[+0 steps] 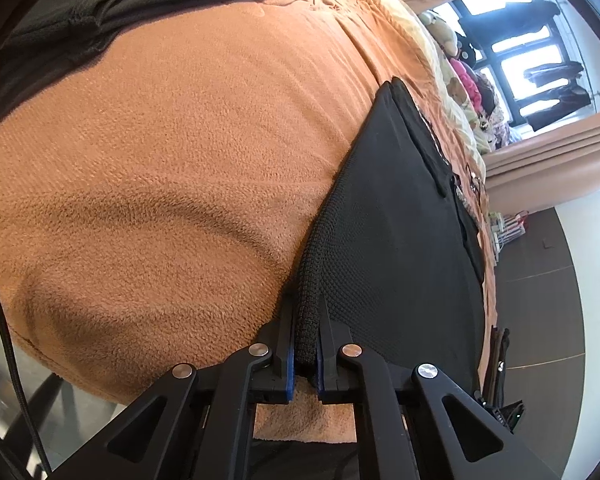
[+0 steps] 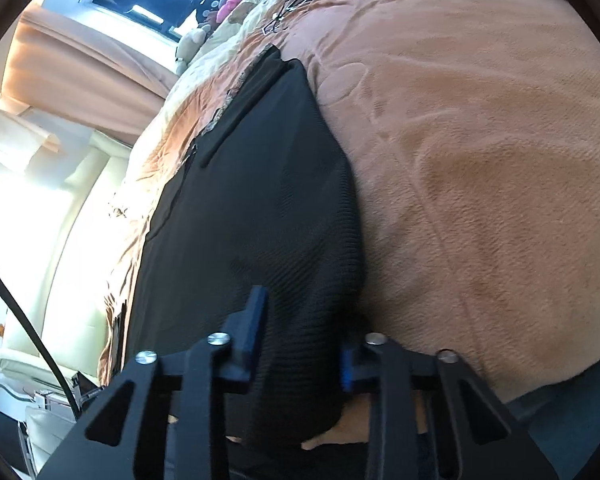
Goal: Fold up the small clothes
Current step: 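Grasp the shirt hem with the left gripper while the right gripper grasps beside it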
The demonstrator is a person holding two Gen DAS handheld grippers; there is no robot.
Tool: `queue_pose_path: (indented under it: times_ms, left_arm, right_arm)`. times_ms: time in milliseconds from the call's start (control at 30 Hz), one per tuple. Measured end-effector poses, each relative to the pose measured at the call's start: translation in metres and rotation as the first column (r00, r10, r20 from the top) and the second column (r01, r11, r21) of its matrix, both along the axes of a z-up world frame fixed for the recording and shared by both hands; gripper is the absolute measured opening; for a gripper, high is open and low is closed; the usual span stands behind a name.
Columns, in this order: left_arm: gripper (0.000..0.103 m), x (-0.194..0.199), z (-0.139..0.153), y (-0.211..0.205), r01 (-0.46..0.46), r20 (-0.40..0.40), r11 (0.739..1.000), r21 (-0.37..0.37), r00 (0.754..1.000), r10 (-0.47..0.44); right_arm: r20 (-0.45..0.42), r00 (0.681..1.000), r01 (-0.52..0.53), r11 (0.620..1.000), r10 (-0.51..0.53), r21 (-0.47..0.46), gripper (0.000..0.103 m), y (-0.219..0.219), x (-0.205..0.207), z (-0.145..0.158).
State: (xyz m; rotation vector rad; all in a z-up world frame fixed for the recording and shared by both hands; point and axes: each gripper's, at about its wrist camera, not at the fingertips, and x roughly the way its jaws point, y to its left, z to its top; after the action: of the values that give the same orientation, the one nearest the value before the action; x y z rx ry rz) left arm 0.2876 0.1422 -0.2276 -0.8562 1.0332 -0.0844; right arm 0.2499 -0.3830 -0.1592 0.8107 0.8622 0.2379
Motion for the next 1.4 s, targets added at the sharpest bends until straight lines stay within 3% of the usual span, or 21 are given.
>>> queue_pose_path:
  times_ms: [133, 300, 400, 433, 500, 600, 700, 867, 967, 1067, 1233, 1400]
  left_arm:
    - [0.007, 0.001, -0.001, 0.001, -0.014, -0.004, 1.0, -0.017, 1.0, 0.014]
    - [0.007, 0.0, -0.002, 0.004, -0.021, -0.005, 0.999, -0.029, 1.0, 0.021]
    - [0.007, -0.001, -0.002, 0.005, -0.02, -0.002, 0.999, -0.031, 1.0, 0.02]
    - [0.007, -0.001, -0.001, 0.005, -0.017, -0.001, 1.0, -0.026, 1.0, 0.017]
    - [0.007, -0.001, 0.0, 0.005, -0.013, -0.001, 1.0, -0.017, 1.0, 0.013]
    - [0.007, 0.0, 0.001, 0.003, -0.01, -0.004, 1.0, -0.01, 1.0, 0.01]
    - [0.007, 0.001, 0.002, 0.001, -0.009, -0.01, 1.0, -0.007, 1.0, 0.009]
    - [0.007, 0.003, 0.004, -0.003, -0.007, -0.014, 1.0, 0.004, 1.0, 0.007]
    - [0.007, 0.004, 0.004, -0.005, -0.008, -0.017, 1.0, 0.009, 1.0, 0.009]
    - [0.007, 0.005, 0.005, -0.007, -0.012, -0.02, 1.0, 0.014, 1.0, 0.012]
    - [0.007, 0.005, 0.006, -0.008, -0.012, -0.022, 1.0, 0.017, 1.0, 0.013]
    - [0.007, 0.006, 0.006, -0.007, -0.025, -0.026, 1.0, 0.014, 0.999, 0.025]
  right_arm:
    - [0.016, 1.0, -0.008, 1.0, 0.008, 0.002, 0.007, -0.005, -0.013, 0.006]
    - [0.033, 0.999, 0.021, 0.999, -0.022, 0.029, 0.006, -0.021, -0.021, 0.012]
    - [0.005, 1.0, 0.023, 0.995, -0.024, 0.093, 0.008, -0.03, -0.021, 0.004]
    - [-0.007, 1.0, 0.018, 0.995, -0.018, 0.099, 0.009, -0.031, -0.02, 0.0]
    - [-0.032, 0.999, 0.018, 0.995, -0.015, 0.095, 0.027, -0.033, -0.023, -0.006]
    - [0.005, 1.0, 0.004, 0.987, -0.005, 0.159, 0.044, -0.034, -0.03, -0.011]
    - [0.023, 1.0, 0.003, 0.974, -0.008, 0.226, 0.046, -0.036, -0.038, -0.021]
    - [0.05, 0.999, -0.026, 0.92, 0.008, 0.39, 0.046, -0.038, -0.052, -0.042]
    - [0.058, 0.997, -0.074, 0.928, 0.057, 0.366, 0.046, -0.028, -0.045, -0.045]
    - [0.071, 0.997, -0.059, 0.926, 0.035, 0.372, 0.046, -0.026, -0.035, -0.044]
    - [0.067, 0.994, 0.059, 0.944, -0.086, 0.326, 0.046, -0.031, -0.026, -0.035]
    - [0.057, 0.988, 0.121, 0.951, -0.143, 0.284, 0.045, -0.025, -0.02, -0.031]
